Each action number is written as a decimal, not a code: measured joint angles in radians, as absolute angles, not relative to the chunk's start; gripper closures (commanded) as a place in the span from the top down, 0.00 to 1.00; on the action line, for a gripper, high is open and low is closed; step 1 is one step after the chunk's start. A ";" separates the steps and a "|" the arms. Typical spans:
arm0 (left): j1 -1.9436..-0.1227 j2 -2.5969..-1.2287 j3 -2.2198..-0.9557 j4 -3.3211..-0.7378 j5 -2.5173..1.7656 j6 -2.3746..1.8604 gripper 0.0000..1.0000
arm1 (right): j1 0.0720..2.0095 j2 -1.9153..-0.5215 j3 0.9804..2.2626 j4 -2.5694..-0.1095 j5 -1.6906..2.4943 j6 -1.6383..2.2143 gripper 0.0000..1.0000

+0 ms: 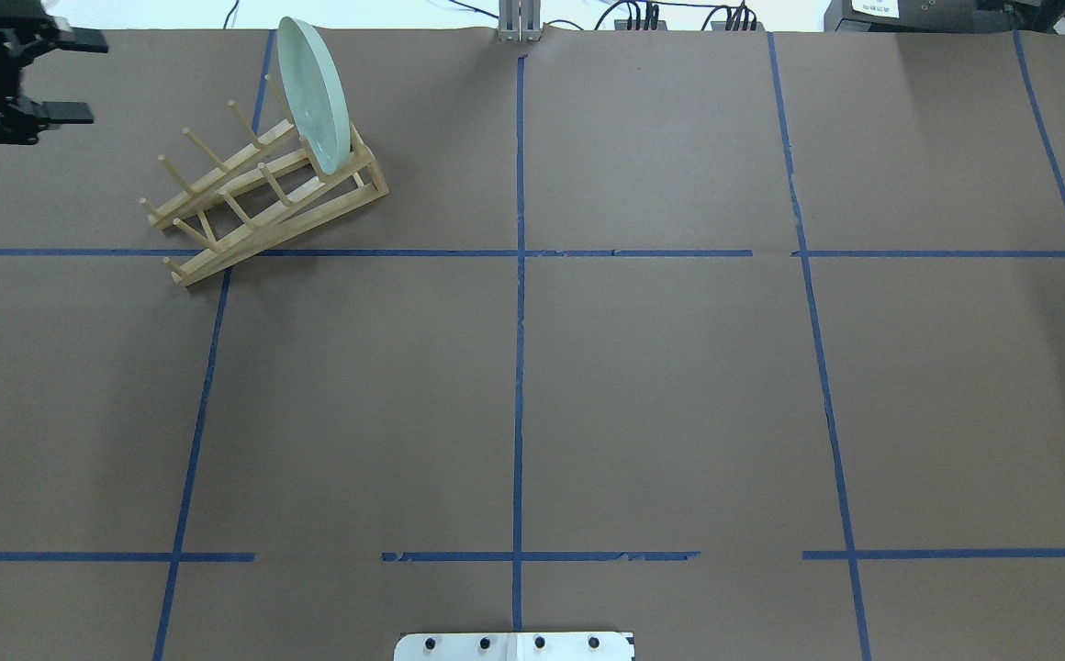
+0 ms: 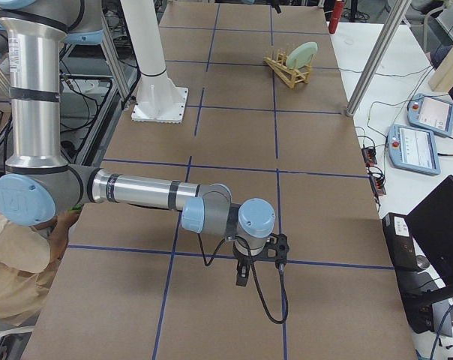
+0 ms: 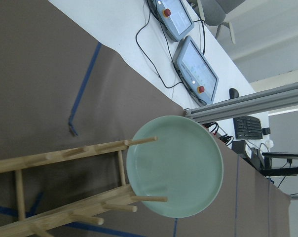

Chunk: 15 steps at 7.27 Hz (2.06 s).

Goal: Place plate on table
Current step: 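Move the left gripper to the top rim of the pale green plate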

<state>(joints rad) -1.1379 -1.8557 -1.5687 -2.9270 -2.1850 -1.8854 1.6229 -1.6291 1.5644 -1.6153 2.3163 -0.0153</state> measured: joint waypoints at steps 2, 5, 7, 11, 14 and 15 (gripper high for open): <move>-1.049 -1.958 -1.501 -2.930 -2.077 -1.956 0.93 | 1.623 -1.629 1.565 -1.615 2.316 -0.015 1.00; -1.013 -2.053 -1.374 -2.928 -2.009 -1.904 0.88 | 1.623 -1.629 1.565 -1.615 2.316 -0.015 1.00; -0.999 -2.102 -1.314 -2.927 -1.970 -1.900 0.74 | 1.623 -1.629 1.565 -1.615 2.316 -0.015 1.00; -0.991 -2.181 -1.216 -2.925 -1.936 -1.900 0.52 | 1.623 -1.629 1.565 -1.615 2.316 -0.015 1.00; -0.991 -2.192 -1.197 -2.925 -1.927 -1.895 0.20 | 1.623 -1.629 1.565 -1.615 2.316 -0.015 1.00; -0.991 -2.193 -1.197 -2.925 -1.927 -1.895 0.10 | 1.623 -1.629 1.565 -1.615 2.316 -0.015 1.00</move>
<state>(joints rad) -0.9910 -2.1928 -1.1974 -2.9249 -1.9271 -1.8948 1.6229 -1.6291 1.5647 -1.6153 2.3163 -0.0153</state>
